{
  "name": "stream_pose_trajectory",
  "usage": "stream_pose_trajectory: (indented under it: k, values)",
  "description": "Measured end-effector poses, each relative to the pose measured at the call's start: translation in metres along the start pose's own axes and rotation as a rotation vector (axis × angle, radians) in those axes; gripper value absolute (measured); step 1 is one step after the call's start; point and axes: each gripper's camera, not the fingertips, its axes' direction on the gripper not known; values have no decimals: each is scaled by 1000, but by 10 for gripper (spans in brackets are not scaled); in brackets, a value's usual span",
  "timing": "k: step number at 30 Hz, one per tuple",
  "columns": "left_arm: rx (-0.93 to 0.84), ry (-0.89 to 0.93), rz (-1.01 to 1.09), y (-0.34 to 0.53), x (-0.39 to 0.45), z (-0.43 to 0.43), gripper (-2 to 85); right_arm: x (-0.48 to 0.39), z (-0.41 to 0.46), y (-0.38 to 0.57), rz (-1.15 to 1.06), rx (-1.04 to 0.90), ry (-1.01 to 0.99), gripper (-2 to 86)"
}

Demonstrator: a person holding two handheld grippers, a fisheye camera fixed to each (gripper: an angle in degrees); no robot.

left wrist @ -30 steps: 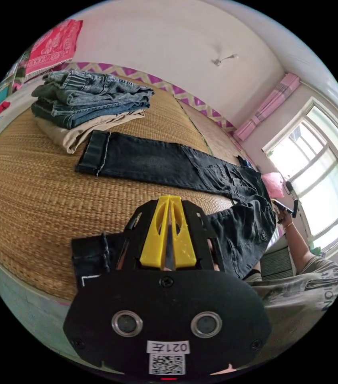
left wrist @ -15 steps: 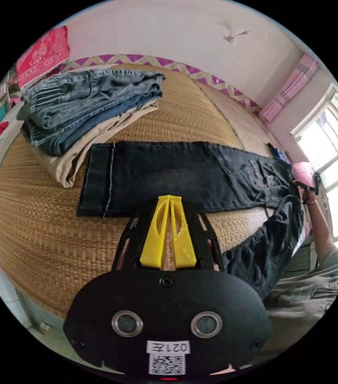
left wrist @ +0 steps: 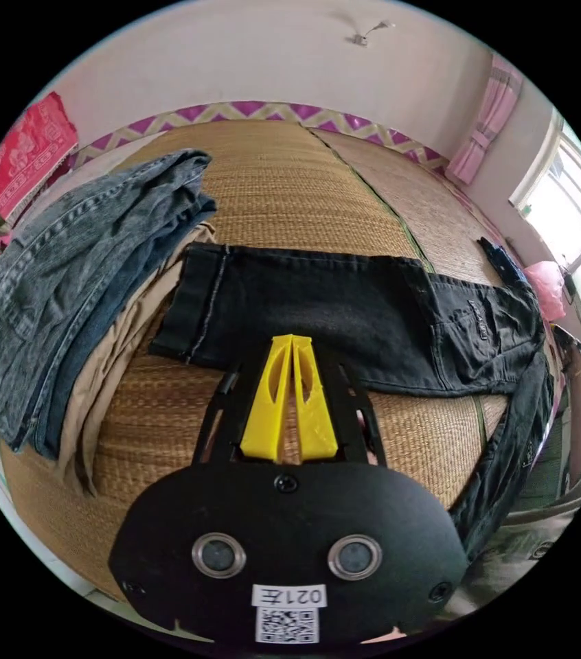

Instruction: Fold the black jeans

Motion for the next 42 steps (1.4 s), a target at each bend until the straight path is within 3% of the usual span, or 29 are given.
stream_pose_trajectory:
  k: [3, 6, 11, 16, 20, 25, 28, 31, 38, 42]
  values:
    - [96, 105, 10, 37, -5, -53, -10, -36, -71, 17, -143, 147, -115, -10]
    - [89, 187, 98, 98, 18, -109, -10, -101, -115, 46, -386, 133, -329, -10]
    - [28, 86, 196, 226, 60, -181, -10, -196, -141, 107, -585, 65, -368, -10]
    - [100, -88, 29, 343, 44, -244, -9, -250, -136, 143, -676, -33, -337, -10]
    - [140, -65, -169, 406, 1, -269, -3, -252, -147, 143, -601, 12, -313, -10]
    - [168, -62, -208, 401, -2, -283, 44, -233, -163, 118, -487, -1, -425, -10]
    - [184, -184, -211, 389, 11, -304, 92, -232, -177, 109, -471, 5, -429, -10]
    - [68, -128, -144, 368, 14, -289, 78, -233, -192, 105, -457, 24, -418, -9]
    - [163, 71, -177, 323, -26, -342, 5, -231, -223, 98, -431, 48, -419, -9]
    - [163, 49, -155, 269, -48, -371, 0, -235, -242, 91, -442, 13, -415, -9]
